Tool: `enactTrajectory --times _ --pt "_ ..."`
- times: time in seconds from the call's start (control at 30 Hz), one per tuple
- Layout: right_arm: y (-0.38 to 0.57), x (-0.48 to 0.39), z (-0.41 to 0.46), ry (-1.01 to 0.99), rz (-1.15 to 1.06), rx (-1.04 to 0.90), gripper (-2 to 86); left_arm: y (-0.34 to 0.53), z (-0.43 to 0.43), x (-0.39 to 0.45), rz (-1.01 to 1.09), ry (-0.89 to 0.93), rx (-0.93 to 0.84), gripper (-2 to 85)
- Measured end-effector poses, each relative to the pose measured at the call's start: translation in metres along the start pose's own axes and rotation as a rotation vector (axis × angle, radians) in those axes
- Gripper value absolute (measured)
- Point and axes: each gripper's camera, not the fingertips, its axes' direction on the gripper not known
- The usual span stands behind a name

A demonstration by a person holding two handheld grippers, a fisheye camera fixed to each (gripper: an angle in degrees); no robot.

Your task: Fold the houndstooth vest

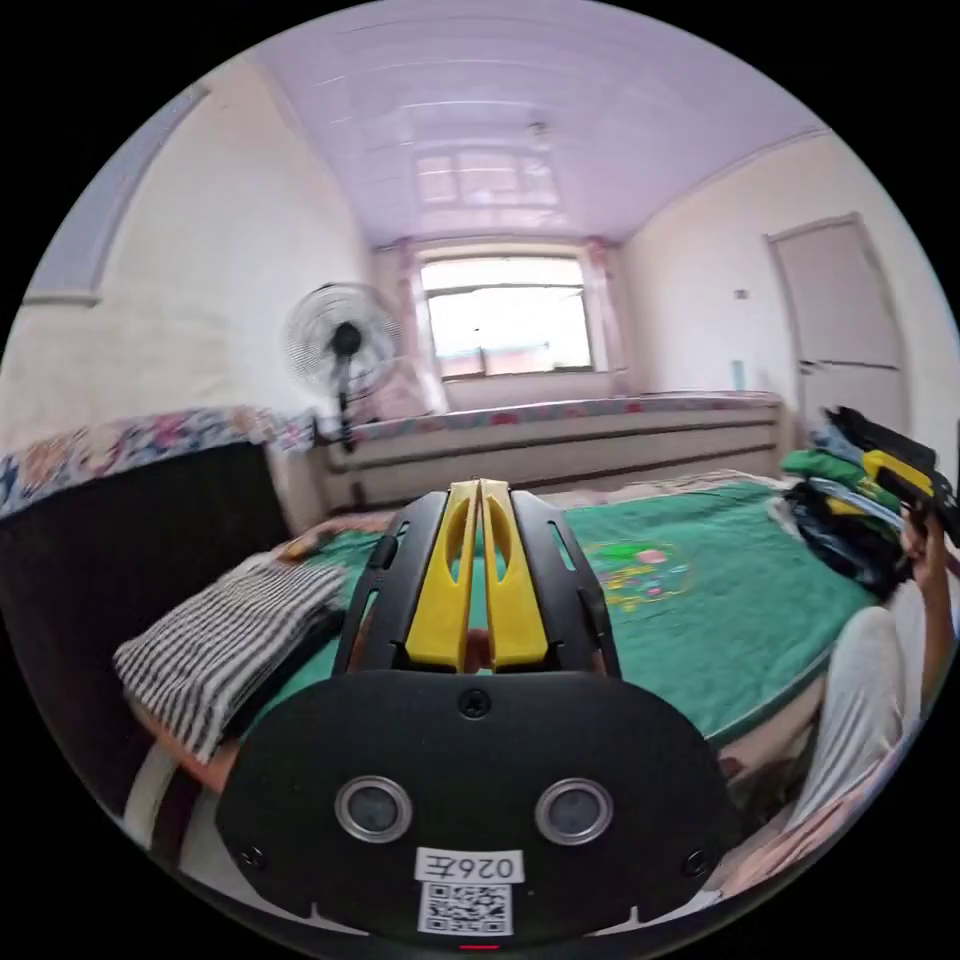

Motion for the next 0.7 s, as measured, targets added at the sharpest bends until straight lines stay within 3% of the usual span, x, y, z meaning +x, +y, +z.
enactTrajectory --times 0.07,0.13,0.3,0.5,0.7 --pt "-0.036 -0.018 0.055 -0.139 -0.013 -0.025 -1.1 0.06 -0.029 -0.068 -0.109 -0.159 -0.054 0.8" --pt "-0.084 -0.048 0.132 -0.301 -0.039 -0.068 -1.0 0.139 -0.066 -0.152 -0.255 -0.299 -0.136 7.2" --pt "-0.169 -0.119 0.299 -0.585 -0.078 -0.214 -0.8 0.294 -0.135 -0.268 -0.538 -0.446 -0.244 15.7" --pt "-0.235 -0.213 0.51 -0.837 -0.043 -0.445 1.8 0.454 -0.179 -0.3 -0.525 -0.345 -0.209 17.8" --pt "-0.269 -0.28 0.717 -0.992 0.166 -0.661 6.1 0.562 -0.186 -0.339 -0.7 -0.166 -0.162 20.7"
